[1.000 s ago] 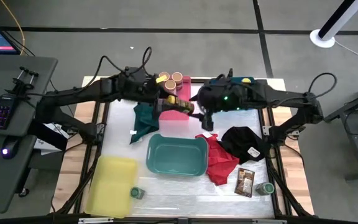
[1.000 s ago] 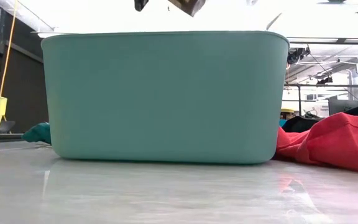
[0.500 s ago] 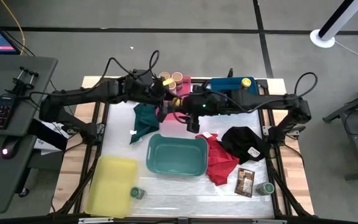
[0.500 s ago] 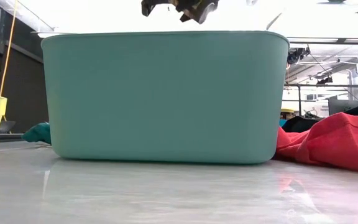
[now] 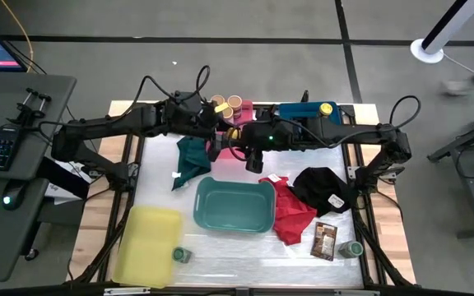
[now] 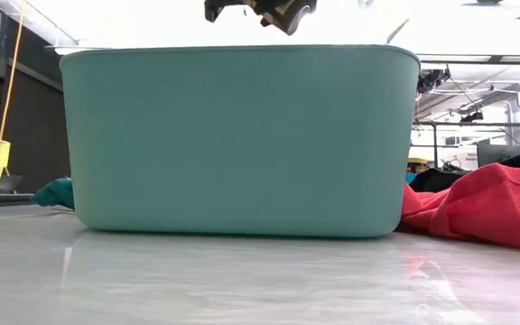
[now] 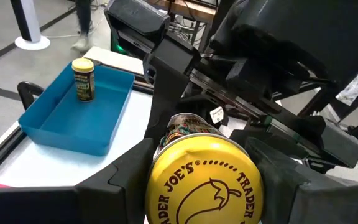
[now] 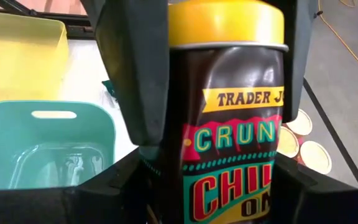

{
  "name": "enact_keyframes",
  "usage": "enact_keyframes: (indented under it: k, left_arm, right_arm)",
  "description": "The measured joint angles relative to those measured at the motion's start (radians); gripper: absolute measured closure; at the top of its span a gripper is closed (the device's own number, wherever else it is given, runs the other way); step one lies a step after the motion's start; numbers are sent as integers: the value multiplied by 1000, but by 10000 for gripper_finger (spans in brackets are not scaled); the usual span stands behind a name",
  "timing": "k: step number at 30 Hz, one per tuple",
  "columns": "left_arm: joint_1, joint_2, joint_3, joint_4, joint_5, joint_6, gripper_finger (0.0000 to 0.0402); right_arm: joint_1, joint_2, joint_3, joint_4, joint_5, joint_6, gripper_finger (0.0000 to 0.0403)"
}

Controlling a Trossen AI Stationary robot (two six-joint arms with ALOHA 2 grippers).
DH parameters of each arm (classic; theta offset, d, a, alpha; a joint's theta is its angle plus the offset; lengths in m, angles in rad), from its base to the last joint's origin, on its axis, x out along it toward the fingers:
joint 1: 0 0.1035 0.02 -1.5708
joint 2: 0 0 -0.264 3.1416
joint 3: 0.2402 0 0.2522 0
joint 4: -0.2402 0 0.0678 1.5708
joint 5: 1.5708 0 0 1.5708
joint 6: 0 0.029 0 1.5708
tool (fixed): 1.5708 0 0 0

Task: Sort spices by type
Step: Put the yellow seasoning bottle into the blue bin

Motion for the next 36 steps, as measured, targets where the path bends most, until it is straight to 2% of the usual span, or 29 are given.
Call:
enact_keyframes:
  k: [7, 13, 21, 24, 27, 30, 36]
  left_arm:
    - [0, 2, 1, -5, 20, -1, 172]
    - [2, -9, -2, -55, 27, 31, 134]
    - [46, -73, -3, -222, 27, 67, 127]
    - [63, -126, -51, -232, 24, 66, 127]
    - [72, -196, -148, -170, 22, 32, 127]
    - [72, -283, -287, -55, 20, -54, 126]
    - [18, -442, -563, 248, -10, -300, 126]
  right_arm:
    - [0, 0, 4, -30, 2, 4, 191]
    - [-15, -11, 5, -167, 5, 5, 191]
    - [-56, -45, 4, -424, 2, 22, 191]
    - [-96, -71, 1, -546, -1, 37, 191]
    - [-148, -135, -12, -574, 1, 54, 191]
    - [-203, -261, -124, -494, 2, 109, 191]
    - [-271, -580, -586, -157, 39, 361, 191]
